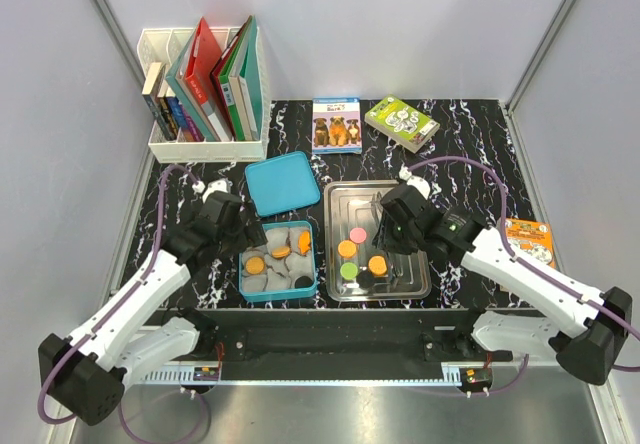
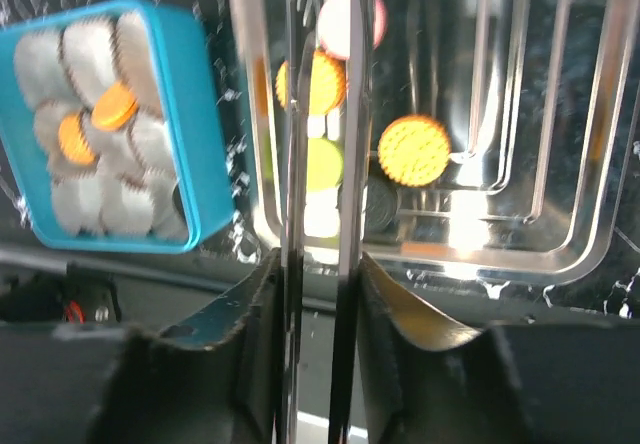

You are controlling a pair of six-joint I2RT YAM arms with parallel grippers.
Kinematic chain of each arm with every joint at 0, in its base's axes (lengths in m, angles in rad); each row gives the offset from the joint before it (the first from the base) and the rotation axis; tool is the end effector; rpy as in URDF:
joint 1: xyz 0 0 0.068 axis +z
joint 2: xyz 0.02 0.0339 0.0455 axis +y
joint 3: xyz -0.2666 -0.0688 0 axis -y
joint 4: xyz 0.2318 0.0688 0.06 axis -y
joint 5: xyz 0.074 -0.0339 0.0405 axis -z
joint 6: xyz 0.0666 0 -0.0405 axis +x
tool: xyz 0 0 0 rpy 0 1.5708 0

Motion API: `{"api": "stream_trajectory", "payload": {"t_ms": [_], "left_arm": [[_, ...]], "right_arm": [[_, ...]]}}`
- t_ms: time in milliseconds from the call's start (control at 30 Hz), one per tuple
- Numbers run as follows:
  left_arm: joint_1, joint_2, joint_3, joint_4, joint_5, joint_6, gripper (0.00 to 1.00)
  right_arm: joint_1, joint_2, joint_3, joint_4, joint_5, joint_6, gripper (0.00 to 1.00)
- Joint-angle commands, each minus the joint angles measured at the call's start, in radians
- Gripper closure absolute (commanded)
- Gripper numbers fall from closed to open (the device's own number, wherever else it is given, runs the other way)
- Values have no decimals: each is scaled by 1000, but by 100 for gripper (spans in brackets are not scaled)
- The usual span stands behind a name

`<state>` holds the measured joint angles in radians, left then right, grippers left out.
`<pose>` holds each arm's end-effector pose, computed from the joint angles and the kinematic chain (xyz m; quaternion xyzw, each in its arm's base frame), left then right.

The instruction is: Pack the cookies

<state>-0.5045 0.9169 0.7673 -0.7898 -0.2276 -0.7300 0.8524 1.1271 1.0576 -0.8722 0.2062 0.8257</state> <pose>0.1631 -0.0729 0.2378 -0.1413 0.9345 -0.0905 0.3140 0.1569 0.1588 0.2855 0.0192 0.9462 0.1636 0.2784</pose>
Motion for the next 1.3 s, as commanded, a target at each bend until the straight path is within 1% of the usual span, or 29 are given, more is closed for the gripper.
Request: {"api": "stream_trajectory", "payload": {"t_ms": [0,33,167,200,300,333,367,400,433,467,500,533,567,600,667,700,733,767,900,1067,1100,1133,1200,1233,1267], "left_arm": [[0,5,55,52,37,23,1],[0,8,59,54,42,27,1],[0,0,61,52,45,40,1],[0,-3,58,52,45,40,1],[0,-7,58,52,45,44,1],[0,-9,56,52,50,46,1],[0,-7,56,50,53,44,1],[0,-7,56,54,56,44,1],[0,-6,53,60,62,44,1],[1,-6,55,63,65,44,1],[0,-4,53,67,70,44,1],[1,-3,53,75,82,44,1],[0,-3,53,78,86,46,1],[1,-1,55,81,92,46,1],[1,0,56,86,103,50,1],[0,-1,62,86,105,53,1],[0,-3,66,84,106,60,1],[0,-6,69,84,108,63,1],[1,-32,67,84,112,60,1],[0,-68,47,81,120,63,1],[0,-72,44,81,117,66,1],[1,-76,40,80,116,66,1],[1,-90,29,78,111,64,1],[1,-90,24,78,109,63,1],[0,-92,21,78,108,60,1]], "right_arm": [[-47,-16,-34,128,56,43,67],[-53,-13,-38,137,55,46,70],[-81,-3,-41,150,87,32,73],[-104,-4,-42,150,91,26,73],[-168,-24,-70,141,117,24,84],[-247,-36,-89,139,108,23,88],[-303,-41,-99,144,81,24,98],[-353,-46,-108,145,64,27,100],[-454,-43,-119,153,46,23,100],[-498,-33,-117,170,17,15,100],[-530,-23,-111,173,19,6,100],[-577,17,-82,173,33,-3,100],[-587,43,-62,171,92,-14,100],[-601,72,-39,174,120,-49,100],[-639,189,36,180,168,-101,100],[-659,233,63,176,167,-144,100],[-677,317,111,168,167,-157,100],[-709,357,128,151,174,-161,100],[-786,557,168,130,119,-149,100],[-845,680,185,142,70,-180,100],[-848,704,192,144,59,-187,99],[-875,712,196,144,46,-195,93],[-888,718,194,148,30,-214,83],[-889,720,191,154,21,-220,69],[-892,720,188,154,19,-226,64]]}}
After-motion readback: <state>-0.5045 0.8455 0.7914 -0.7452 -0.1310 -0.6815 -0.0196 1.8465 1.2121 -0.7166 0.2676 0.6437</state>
